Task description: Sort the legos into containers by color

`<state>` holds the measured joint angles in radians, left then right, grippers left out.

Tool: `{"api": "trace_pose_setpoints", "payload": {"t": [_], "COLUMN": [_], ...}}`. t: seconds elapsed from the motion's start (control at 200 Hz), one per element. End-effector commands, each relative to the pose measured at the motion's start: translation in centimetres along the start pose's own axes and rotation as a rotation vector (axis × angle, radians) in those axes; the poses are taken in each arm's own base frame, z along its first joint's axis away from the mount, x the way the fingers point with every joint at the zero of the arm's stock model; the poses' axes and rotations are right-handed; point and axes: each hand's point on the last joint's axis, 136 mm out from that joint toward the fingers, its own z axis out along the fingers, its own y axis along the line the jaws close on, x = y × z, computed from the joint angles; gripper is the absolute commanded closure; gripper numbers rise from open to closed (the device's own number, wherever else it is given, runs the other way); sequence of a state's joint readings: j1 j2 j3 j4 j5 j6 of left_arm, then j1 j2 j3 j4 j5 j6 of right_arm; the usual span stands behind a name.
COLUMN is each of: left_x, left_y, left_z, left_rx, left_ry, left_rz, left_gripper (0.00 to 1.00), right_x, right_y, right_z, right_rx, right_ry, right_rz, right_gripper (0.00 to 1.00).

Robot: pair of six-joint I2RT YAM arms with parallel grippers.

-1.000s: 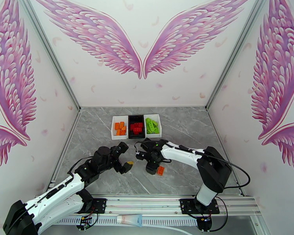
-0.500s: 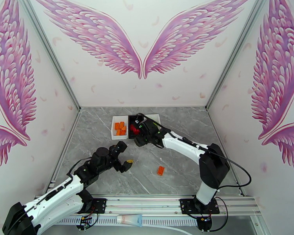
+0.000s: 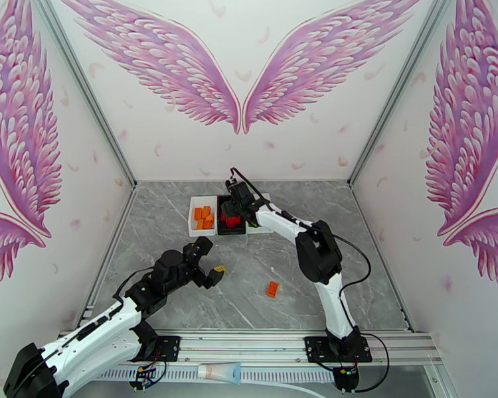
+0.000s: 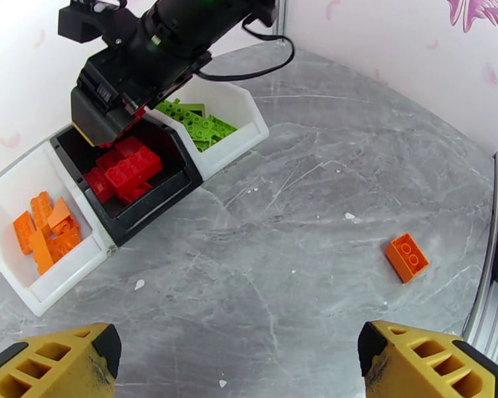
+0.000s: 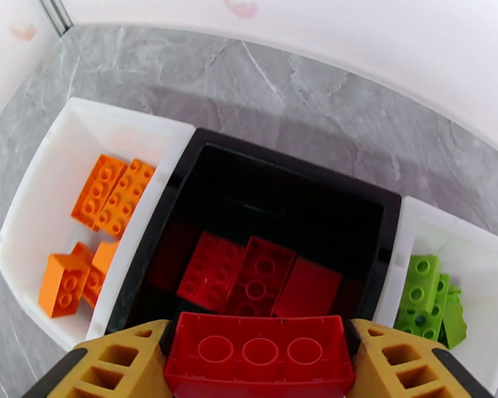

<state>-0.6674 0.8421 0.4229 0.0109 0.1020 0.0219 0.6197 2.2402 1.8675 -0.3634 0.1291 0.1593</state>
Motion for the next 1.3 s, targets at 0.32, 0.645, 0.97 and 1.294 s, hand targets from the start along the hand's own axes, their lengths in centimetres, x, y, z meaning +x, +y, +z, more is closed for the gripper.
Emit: {"api": "trace_pose_setpoints", "payload": {"t": [0.32, 0.645, 0.97, 1.294], "left_x": [-0.8, 0.2, 1.3, 1.3], "left_y": [-0.4, -2.8, -4.3, -4.7], "left_z": [-0.5, -1.0, -1.1, -0.1], "left_rx": [0.065, 0.207, 0.295, 0.330], "left_ry": [-0.022, 0.031, 0.035, 0.053], "left_rz": [0.023, 0.171, 0.216, 0.231], "left_gripper": [0.01, 0.01, 0.01, 0.01], "right_x": [-0.1, 11.4, 23.2, 27.9], "right_y": [-0.9, -2.6, -3.9, -3.3], "right_z": [-7.0, -16.4, -21.9, -21.0], "right_rx": [0.009, 0.143, 0.270, 0.272], "right_ry": [-0.038, 0.107, 0.361, 0.477], "right_rz": [0.146, 0.252, 0.446, 0.552], "right_gripper": [0.06, 0.06, 0.06, 0.16]}}
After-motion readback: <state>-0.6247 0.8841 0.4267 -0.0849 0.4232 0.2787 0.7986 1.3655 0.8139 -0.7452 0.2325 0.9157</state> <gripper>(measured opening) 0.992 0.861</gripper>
